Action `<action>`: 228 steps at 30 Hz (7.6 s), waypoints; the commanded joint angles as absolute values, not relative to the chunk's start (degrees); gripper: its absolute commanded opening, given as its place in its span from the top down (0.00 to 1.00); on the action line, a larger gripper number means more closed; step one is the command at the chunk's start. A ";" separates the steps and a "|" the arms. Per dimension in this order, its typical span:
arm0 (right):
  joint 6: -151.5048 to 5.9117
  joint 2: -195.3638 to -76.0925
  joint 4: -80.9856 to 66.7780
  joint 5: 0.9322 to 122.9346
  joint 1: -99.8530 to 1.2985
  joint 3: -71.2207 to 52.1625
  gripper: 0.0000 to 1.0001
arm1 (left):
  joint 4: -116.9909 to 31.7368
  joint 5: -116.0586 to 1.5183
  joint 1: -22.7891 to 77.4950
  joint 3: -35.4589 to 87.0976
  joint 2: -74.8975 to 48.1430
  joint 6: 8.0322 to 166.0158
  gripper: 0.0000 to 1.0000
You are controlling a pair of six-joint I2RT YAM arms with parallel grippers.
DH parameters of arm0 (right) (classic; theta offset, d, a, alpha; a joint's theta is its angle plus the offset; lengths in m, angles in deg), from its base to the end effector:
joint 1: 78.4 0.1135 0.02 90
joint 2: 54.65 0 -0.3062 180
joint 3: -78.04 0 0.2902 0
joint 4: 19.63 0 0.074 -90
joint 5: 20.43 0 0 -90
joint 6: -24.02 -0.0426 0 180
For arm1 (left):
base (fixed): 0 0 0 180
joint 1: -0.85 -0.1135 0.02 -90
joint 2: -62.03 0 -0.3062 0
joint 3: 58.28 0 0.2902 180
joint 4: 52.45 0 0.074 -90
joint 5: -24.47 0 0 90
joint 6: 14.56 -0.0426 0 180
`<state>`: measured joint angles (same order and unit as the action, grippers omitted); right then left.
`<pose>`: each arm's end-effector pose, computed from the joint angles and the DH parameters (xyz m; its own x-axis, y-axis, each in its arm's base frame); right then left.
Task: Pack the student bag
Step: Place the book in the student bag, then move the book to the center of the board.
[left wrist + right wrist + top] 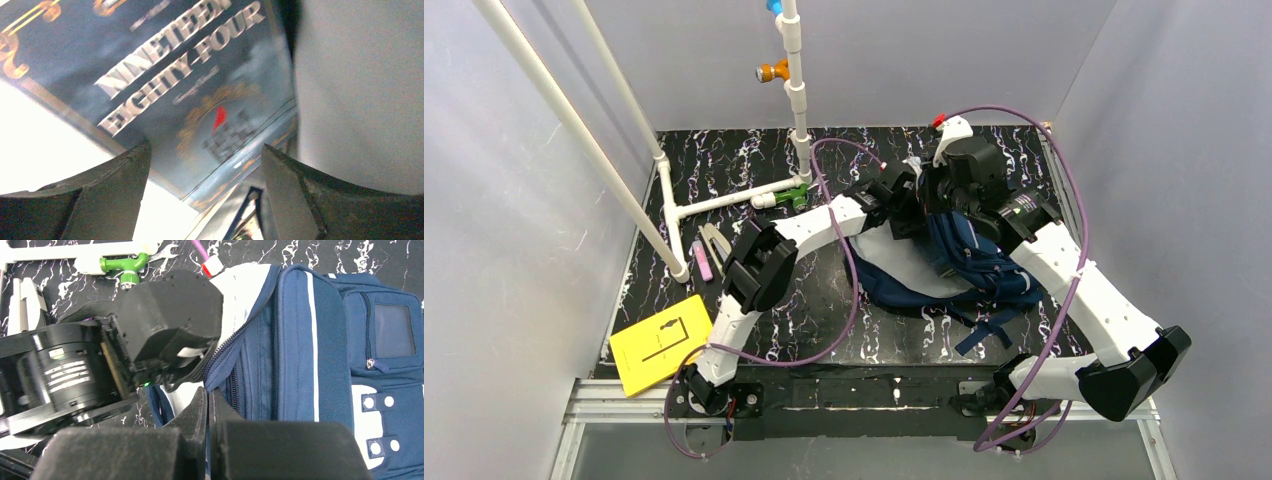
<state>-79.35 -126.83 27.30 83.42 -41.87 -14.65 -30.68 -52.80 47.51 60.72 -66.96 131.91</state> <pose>0.2483 0.1712 0.4554 -0.4417 -0.0478 -0.8959 -0.3120 0.9444 0.1035 0.4027 -0.4404 0.2403 -0.8981 -0.2330 -0.3730 0.1618 0.6136 -0.7728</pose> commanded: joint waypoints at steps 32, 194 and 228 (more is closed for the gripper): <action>-80.73 -125.45 20.25 78.38 -40.96 -16.18 0.99 | -42.62 -52.30 50.19 61.63 -68.32 122.14 0.54; -115.85 -198.83 -34.79 40.11 -10.31 -36.98 0.54 | -4.85 -81.24 -40.72 -10.39 -0.96 124.03 0.01; -112.87 -190.75 -34.27 33.14 -14.33 -28.95 0.91 | -13.90 -60.51 -34.82 -29.41 3.79 140.54 0.35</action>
<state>-115.17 -197.82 -34.62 33.52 -12.32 -31.06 -16.45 -79.31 -40.31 -19.94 6.30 128.06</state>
